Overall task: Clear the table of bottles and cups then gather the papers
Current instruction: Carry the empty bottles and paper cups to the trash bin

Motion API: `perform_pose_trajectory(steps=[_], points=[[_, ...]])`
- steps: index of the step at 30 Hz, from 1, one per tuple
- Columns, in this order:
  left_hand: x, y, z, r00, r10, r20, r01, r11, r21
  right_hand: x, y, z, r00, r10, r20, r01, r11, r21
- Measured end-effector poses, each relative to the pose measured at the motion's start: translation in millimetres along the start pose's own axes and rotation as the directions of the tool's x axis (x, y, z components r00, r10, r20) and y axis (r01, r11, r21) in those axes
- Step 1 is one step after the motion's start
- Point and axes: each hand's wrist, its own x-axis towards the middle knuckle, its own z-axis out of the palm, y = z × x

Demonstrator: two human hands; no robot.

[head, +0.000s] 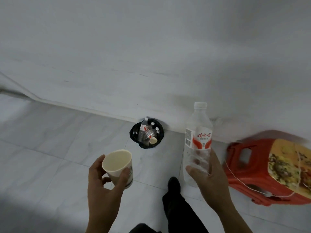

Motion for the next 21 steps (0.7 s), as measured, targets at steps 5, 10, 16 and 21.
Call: perform_pose_trajectory(steps=[5, 10, 16, 21], points=[[80, -19, 60, 0.994, -0.106, 0.012, 0.106, 0.994, 0.030, 100, 5, 21, 0.991, 0.090, 0.095, -0.084, 0.994, -0.069], [147, -89, 125, 0.974, -0.212, 0.081, 0.204, 0.975, 0.090, 172, 58, 58, 0.974, 0.197, 0.109, -0.181, 0.973, -0.145], [235, -258, 224, 0.954, -0.267, 0.139, 0.232, 0.946, 0.225, 247, 162, 117, 0.960, 0.278, 0.041, -0.266, 0.947, -0.180], [296, -396, 306, 0.940, -0.299, 0.165, 0.232, 0.913, 0.337, 285, 249, 157, 0.941, 0.335, 0.038, -0.323, 0.928, -0.187]])
